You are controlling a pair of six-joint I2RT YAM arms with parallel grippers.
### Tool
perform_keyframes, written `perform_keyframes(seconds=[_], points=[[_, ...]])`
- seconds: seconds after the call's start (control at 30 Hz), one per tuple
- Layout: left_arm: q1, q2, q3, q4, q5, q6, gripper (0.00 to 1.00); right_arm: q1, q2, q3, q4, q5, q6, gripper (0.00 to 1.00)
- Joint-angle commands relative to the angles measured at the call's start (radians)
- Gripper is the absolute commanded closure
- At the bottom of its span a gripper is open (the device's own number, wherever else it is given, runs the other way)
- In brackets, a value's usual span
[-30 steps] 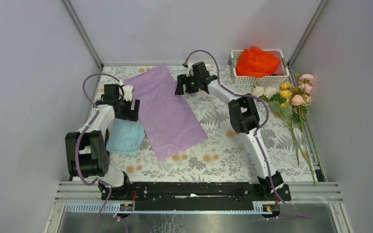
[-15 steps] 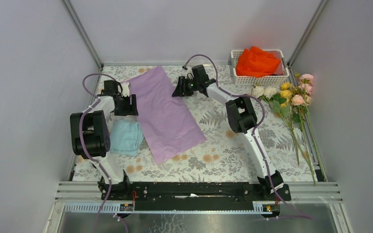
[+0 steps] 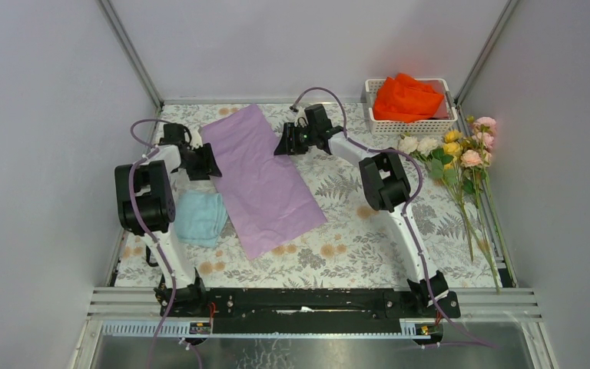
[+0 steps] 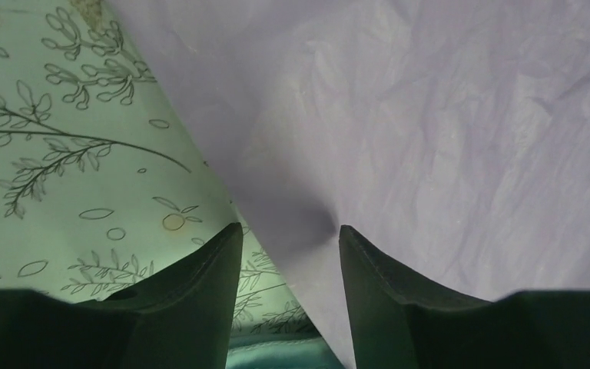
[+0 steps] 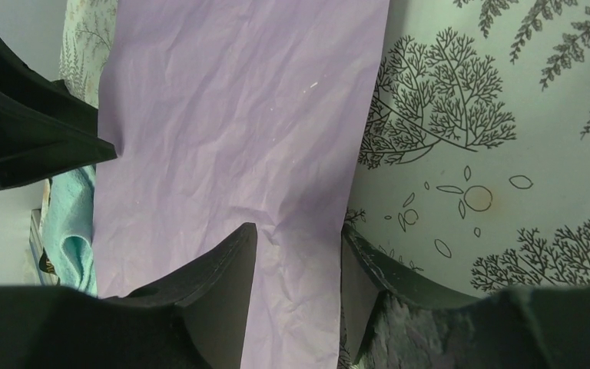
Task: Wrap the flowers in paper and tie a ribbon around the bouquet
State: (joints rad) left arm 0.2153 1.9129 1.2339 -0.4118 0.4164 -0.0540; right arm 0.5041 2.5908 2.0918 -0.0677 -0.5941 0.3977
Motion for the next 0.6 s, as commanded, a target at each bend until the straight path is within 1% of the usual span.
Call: perform_keyframes(seconds=[0.0,0.13,0.4,0.57], points=[[0.005,0.034,0.046,0.01,0.053,-0.054,0.45,0.007,-0.071,-0.016,-0.037,0.028,-0.035,0.49],[0.005,0.028,0.044,0.03,0.065,-0.061,0.49,0.008,-0.081,-0.031,-0.042,0.035,-0.046,0.49],[0.004,-0.02,0.02,0.052,0.045,-0.044,0.53,0.008,-0.087,-0.039,-0.048,0.043,-0.054,0.49],[0.003,-0.041,0.003,0.071,0.058,-0.046,0.57,0.008,-0.093,-0.041,-0.053,0.049,-0.062,0.49]])
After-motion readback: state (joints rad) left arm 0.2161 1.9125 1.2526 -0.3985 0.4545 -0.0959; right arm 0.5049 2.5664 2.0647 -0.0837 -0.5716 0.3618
